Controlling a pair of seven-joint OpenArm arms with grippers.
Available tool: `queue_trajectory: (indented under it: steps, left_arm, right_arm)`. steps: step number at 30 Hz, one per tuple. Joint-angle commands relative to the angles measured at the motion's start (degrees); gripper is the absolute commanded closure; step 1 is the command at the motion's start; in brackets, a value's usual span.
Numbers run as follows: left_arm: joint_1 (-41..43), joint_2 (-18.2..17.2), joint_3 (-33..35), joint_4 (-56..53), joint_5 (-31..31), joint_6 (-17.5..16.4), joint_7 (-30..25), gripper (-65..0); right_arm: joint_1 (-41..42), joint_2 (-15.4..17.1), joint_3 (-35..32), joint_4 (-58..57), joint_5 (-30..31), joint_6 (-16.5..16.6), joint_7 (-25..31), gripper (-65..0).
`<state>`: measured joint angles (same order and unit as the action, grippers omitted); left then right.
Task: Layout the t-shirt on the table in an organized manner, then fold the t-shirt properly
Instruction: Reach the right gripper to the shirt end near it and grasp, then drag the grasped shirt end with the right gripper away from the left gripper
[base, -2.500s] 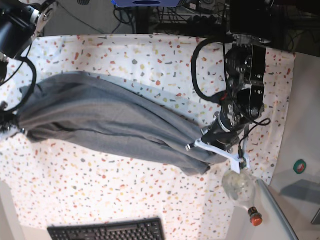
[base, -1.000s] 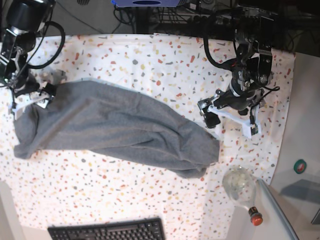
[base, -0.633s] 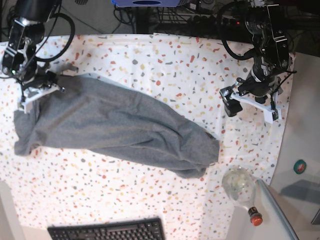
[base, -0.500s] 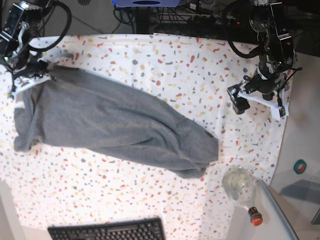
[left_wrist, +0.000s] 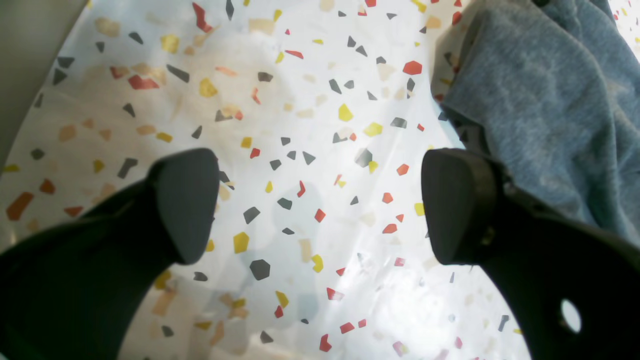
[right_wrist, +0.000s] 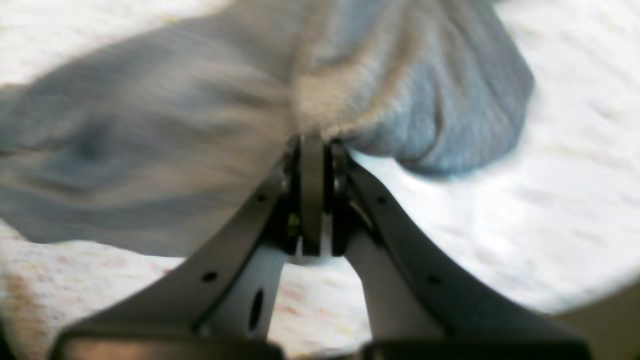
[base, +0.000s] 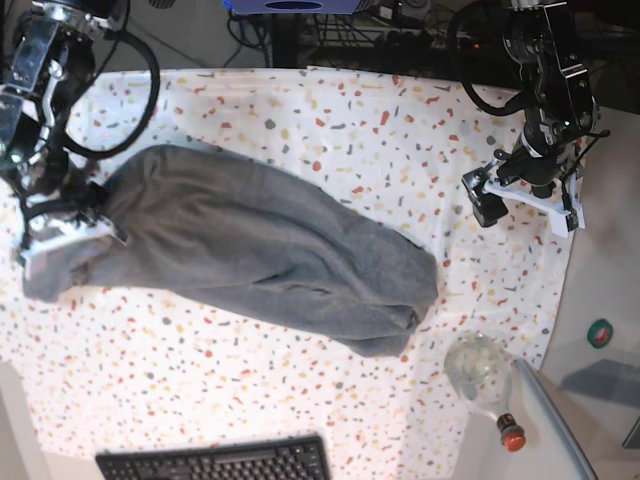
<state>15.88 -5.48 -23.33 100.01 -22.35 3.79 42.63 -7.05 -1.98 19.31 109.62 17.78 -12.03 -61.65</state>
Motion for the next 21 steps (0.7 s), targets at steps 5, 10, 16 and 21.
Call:
queue_trajectory:
  steps: [5,10,16,21]
  left_arm:
    - [-0.3,-0.5,-0.3,1.0,0.0,-0.3,-1.3,-60.7]
    - [-0.2,-1.3,-0.3,1.0,0.0,-0.3,-1.2,-60.7]
    - [-0.2,-2.0,-0.3,1.0,0.0,-0.2,-1.1,-60.7]
    - [-0.3,-2.0,-0.3,1.0,0.0,-0.2,-1.1,-60.7]
  right_arm:
    - [13.2,0.2,-8.3,-10.3,0.3,-7.1,2.2,0.0]
    - [27.3,1.1,-12.2,-34.9,0.3,-11.7,9.2,0.0]
    - [36.3,1.4,-19.9,-50.3,0.4,-11.7,17.7,-14.4]
    - [31.1,5.2,-26.9,-35.6,0.5,-11.7,18.1,-47.6]
